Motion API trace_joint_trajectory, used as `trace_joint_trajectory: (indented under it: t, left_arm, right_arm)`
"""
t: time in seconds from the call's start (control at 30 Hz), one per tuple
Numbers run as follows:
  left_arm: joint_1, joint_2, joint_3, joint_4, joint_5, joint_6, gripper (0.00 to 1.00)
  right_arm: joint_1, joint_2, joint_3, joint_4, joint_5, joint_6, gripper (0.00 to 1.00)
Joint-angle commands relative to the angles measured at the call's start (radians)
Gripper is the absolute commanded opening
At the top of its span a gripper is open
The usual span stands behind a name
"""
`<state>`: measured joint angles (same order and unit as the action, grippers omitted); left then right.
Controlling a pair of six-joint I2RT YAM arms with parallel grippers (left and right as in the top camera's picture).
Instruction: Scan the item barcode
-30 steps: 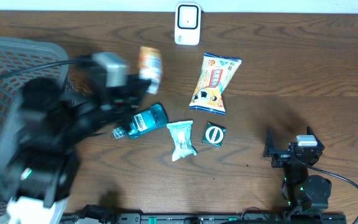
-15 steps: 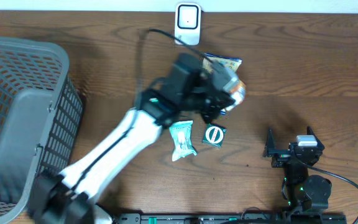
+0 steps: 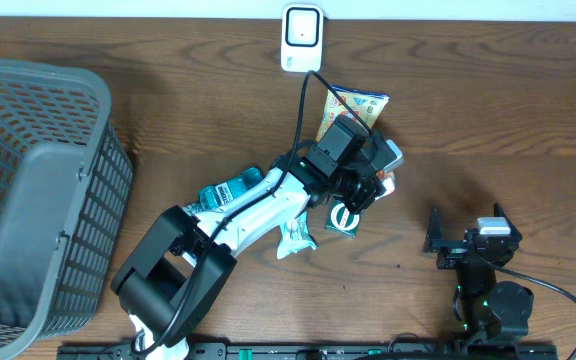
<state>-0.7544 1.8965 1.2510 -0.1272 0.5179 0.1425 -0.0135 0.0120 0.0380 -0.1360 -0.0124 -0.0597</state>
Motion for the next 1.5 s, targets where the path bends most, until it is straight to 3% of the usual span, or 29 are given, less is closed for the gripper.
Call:
trace_joint_trajectory:
  t: [0.0, 0.13, 0.43, 0.53, 0.6, 0.73, 0.97, 1.03, 1.13, 1.2, 1.47]
  left_arm:
    - [0.002, -0.011, -0.003, 0.006, -0.077, 0.003, 0.15]
    - [0.002, -0.011, -0.003, 0.006, -0.086, 0.003, 0.22]
    - [0.008, -0.093, 0.013, 0.006, -0.238, 0.003, 0.23]
    - [0.028, -0.189, 0.019, 0.006, -0.383, 0.012, 0.32]
    - [0.053, -0.252, 0.023, 0.006, -0.453, 0.034, 0.44]
    - [0.124, -0.377, 0.065, 0.03, -0.535, 0.071, 0.47]
    - [0.255, -0.522, 0.268, -0.035, -0.534, 0.134, 0.77]
    - [0.273, -0.546, 0.323, -0.142, -0.56, 0.211, 1.0]
    - [0.277, -0.574, 0.383, -0.314, -0.701, 0.284, 0.98]
    - [0.276, -0.611, 0.386, -0.337, -0.746, 0.395, 0.98]
    - [0.277, -0.776, 0.345, -0.349, -0.753, 0.396, 0.98]
  right_arm:
    - [0.007, -0.005, -0.004, 0.002, -0.005, -0.009, 0.99]
    - [0.007, -0.005, -0.005, 0.002, -0.005, -0.009, 0.99]
    - [0.007, -0.005, -0.004, 0.002, -0.005, -0.009, 0.99]
    - [0.007, -0.005, -0.004, 0.002, -0.005, -0.009, 0.99]
    - [0.007, -0.005, -0.004, 0.002, -0.005, -0.009, 0.99]
    - [0.007, -0.005, -0.004, 0.002, -0.005, -0.009, 0.99]
    - [0.007, -0.005, -0.004, 0.002, -0.005, -0.009, 0.99]
    - [0.007, -0.005, -0.005, 0.002, -0.005, -0.008, 0.99]
    - [0.007, -0.005, -0.004, 0.002, -0.005, -0.009, 0.99]
    - [0.007, -0.005, -0.005, 0.002, -0.005, -0.009, 0.99]
    - [0.007, -0.005, -0.005, 0.002, -0.005, -0.009, 0.99]
